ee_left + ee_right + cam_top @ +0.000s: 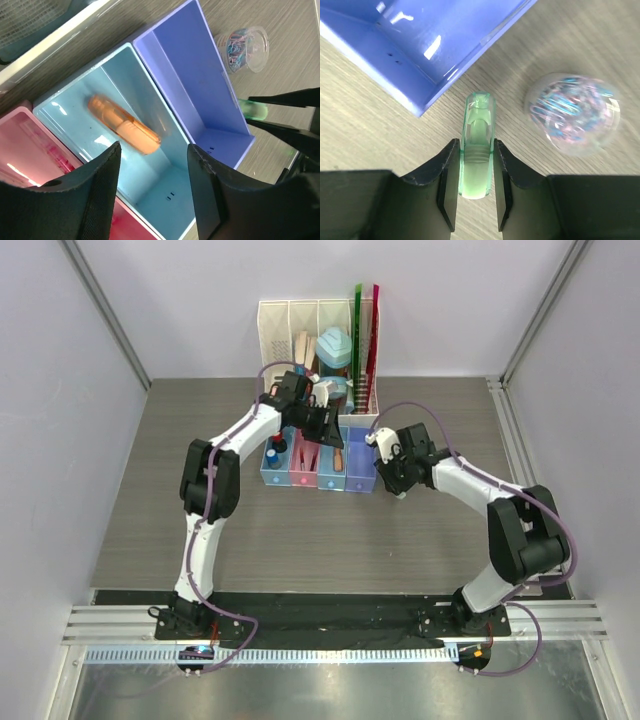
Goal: Sort the stationery into containers
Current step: Pick up the stationery from the center of the board, then place the stationery in the storage box.
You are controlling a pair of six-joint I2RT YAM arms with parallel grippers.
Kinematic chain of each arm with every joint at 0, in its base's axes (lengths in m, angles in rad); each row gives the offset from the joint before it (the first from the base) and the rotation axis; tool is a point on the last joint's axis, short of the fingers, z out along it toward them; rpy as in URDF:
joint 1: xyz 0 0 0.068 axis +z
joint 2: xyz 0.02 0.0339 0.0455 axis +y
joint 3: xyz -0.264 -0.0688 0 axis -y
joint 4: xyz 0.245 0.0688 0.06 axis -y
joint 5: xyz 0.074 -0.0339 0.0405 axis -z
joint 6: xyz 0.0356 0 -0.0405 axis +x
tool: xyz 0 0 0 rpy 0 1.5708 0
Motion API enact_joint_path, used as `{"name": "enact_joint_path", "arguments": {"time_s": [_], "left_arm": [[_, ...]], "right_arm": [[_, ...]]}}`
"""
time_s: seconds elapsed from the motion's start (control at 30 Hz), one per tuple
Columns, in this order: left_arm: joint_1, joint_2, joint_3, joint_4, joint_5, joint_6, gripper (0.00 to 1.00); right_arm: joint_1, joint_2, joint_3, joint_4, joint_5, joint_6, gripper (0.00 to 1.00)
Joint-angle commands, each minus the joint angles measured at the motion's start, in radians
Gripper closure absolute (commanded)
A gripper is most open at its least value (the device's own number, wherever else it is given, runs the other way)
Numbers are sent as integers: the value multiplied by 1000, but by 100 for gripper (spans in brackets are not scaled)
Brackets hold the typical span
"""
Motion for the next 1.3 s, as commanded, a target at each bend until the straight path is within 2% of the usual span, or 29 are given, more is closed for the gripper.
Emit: {"name": "enact_joint_path", "arguments": {"time_s": [0.0,0.3,0.5,0.63,0.77,0.93,1.27], "left_arm": [[1,-52,35,-24,40,2,44],[1,-218,-19,-106,4,107,43],[3,-381,-188,-188,-156,273,42],[6,-483,-330,-233,-269,376,39],[11,-624,-477,-241,-385,444,27],[18,-761,-638,-229,-462,490,9],[29,-947,-776,-291,-497,540,1]], "right_arm": [[3,-110,-1,-11,7,-3,99],[1,-243,74,-65,-20,37,99],[15,-224,183,-60,-135,134,99],[49,-175,221,26,-200,201,99],[105,-75,278,81,-208,226,99],[126,32,327,167,-246,276,99],[126,221,387,293,-267,293,99]]}}
